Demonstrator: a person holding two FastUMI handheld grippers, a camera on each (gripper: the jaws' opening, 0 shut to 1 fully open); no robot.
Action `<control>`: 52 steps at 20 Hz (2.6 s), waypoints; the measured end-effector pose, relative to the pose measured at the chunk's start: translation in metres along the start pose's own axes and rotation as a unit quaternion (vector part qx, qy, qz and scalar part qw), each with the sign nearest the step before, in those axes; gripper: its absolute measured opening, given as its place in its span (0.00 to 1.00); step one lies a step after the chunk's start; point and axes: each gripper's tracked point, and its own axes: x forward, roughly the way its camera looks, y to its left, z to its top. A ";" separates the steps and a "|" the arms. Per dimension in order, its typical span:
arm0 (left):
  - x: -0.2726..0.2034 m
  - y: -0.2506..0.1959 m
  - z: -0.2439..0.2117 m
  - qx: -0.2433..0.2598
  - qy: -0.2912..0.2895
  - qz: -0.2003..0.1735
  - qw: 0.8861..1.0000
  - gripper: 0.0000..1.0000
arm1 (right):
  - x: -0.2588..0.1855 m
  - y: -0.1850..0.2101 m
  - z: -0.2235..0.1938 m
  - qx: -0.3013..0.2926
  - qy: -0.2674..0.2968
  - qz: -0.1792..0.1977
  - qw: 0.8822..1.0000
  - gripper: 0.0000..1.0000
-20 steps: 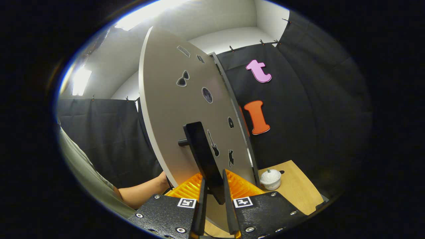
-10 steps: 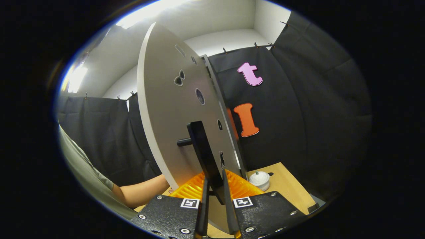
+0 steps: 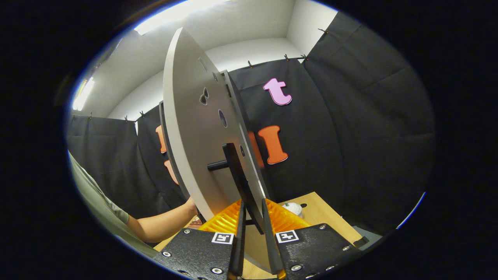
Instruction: Open the cabinet door with the right hand, grasp the bottle in the cabinet with the left hand and place it on the coaster, then close the cabinet door with the right hand.
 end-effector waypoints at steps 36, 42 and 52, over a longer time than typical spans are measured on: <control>-0.287 0.116 -0.111 -0.040 0.014 0.124 0.991 0.86 | -0.016 -0.014 0.057 -0.132 -0.052 0.042 0.989 0.71; -0.326 0.149 -0.159 -0.069 0.040 0.187 0.979 0.84 | -0.015 -0.015 0.052 -0.126 -0.041 0.055 0.990 0.72; -0.390 0.200 -0.244 -0.123 0.078 0.292 0.945 0.84 | -0.022 -0.025 0.041 -0.092 -0.022 0.076 0.993 0.75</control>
